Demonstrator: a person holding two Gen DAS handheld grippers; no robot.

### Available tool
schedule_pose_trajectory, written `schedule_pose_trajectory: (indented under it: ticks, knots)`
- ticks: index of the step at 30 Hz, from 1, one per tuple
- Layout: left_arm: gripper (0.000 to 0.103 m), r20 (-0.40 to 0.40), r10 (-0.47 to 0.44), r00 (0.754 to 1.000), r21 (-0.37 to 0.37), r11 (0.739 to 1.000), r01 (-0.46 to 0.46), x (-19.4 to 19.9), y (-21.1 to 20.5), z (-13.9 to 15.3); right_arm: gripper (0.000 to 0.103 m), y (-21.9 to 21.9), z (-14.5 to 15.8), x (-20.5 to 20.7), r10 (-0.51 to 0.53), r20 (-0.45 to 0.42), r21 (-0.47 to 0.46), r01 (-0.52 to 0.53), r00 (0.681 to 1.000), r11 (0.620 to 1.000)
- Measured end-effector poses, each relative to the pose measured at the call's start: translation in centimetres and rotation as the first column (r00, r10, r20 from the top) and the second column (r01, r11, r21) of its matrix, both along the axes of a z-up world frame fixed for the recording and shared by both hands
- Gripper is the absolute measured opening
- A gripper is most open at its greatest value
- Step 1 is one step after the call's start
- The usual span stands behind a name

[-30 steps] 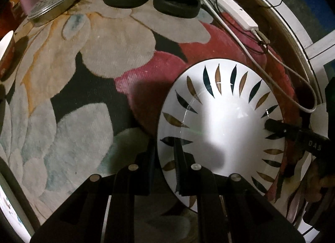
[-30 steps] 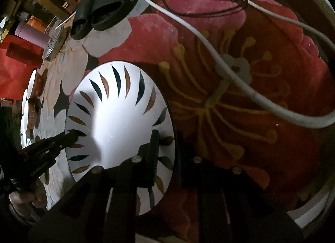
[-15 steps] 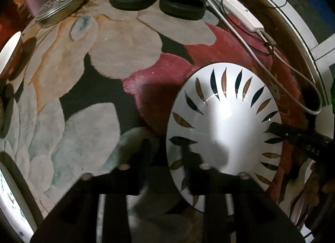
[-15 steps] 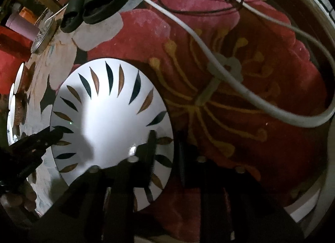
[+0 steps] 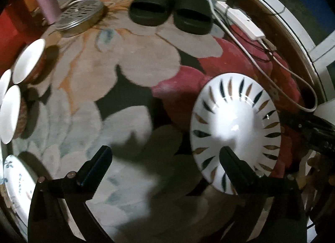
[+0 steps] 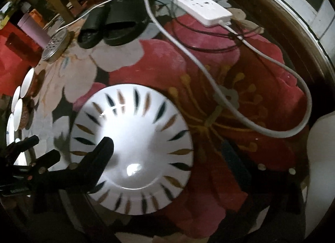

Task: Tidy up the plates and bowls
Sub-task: 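Open both grippers and release the leaf-pattern plate on the cloth, then move both grippers back toward the lovable bear plates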

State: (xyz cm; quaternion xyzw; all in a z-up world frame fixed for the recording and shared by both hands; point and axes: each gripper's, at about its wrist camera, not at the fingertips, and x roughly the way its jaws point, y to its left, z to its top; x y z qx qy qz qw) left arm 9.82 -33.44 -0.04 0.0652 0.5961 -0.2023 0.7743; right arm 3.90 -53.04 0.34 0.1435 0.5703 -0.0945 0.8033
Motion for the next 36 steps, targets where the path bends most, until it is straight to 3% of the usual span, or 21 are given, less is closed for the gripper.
schedule_pose_trajectory:
  ticks: [17,23,27,36]
  knots:
    - [0.102,0.025,0.090,0.996,0.046,0.995,-0.091,0.2,8.0,1.6,0.103,7.9,0.7,2.3,0.121,0.015,0.058,-0.122,0.993,0.991]
    - [0.102,0.031,0.115,0.993,0.076,0.990,-0.117,-0.7,12.9,2.7,0.103,10.9,0.5,3.1,0.171,0.008,0.069,-0.171,0.985,0.983]
    - [0.102,0.039,0.194,0.980,0.103,0.975,-0.197,-1.4,18.1,3.7,0.103,13.1,0.4,3.9,0.209,0.010,0.080,-0.210,0.978,0.974]
    - [0.102,0.032,0.381,0.924,0.148,0.913,-0.381,-3.2,28.4,3.4,0.103,19.5,0.3,5.2,0.335,0.015,0.088,-0.335,0.942,0.938]
